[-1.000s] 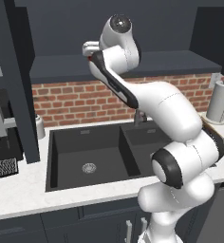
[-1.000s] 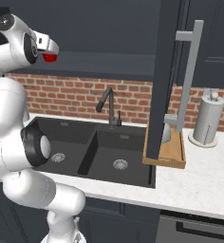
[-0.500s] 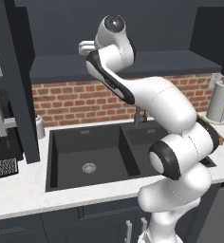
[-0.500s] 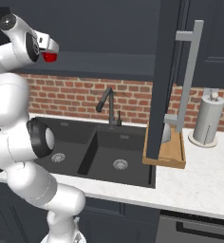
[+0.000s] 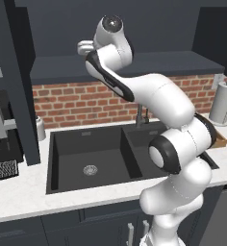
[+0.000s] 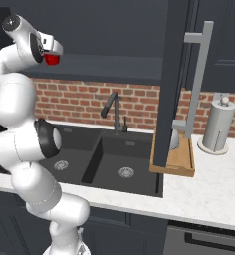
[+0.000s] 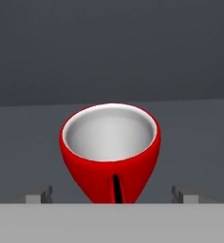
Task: Pick the kettle from the counter and place it on the tray. Then pick the mug from the cabinet and place it on the tray. Then close the cabinet doors.
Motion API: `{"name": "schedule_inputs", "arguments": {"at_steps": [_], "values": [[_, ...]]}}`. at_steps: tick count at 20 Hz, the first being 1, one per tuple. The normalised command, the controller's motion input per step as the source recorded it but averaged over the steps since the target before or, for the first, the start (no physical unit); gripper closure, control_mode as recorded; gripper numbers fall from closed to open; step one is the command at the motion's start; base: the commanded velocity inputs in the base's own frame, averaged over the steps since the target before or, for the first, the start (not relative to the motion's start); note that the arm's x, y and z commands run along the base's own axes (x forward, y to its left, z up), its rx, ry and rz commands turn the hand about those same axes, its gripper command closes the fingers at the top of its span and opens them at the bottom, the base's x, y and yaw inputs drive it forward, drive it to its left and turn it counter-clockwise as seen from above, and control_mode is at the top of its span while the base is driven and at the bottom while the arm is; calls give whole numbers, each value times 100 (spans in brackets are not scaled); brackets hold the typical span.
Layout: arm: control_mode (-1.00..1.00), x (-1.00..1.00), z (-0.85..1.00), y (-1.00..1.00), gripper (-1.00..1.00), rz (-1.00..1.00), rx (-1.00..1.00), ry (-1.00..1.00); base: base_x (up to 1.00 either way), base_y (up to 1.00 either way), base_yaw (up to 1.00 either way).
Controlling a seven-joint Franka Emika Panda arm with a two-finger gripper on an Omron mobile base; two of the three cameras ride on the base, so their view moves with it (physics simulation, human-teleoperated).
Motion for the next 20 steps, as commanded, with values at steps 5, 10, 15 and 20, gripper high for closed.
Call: {"name": "schedule_inputs", "arguments": {"at_steps": [5, 10, 15, 20], "values": [[-100, 10, -1, 5, -100, 0, 0, 0, 0, 0, 0], [-100, 7, -2, 7, 100, 0, 0, 0, 0, 0, 0], [-100, 3, -5, 5, 100, 0, 0, 0, 0, 0, 0], [-100, 7, -8, 0, 100, 0, 0, 0, 0, 0, 0]]}}
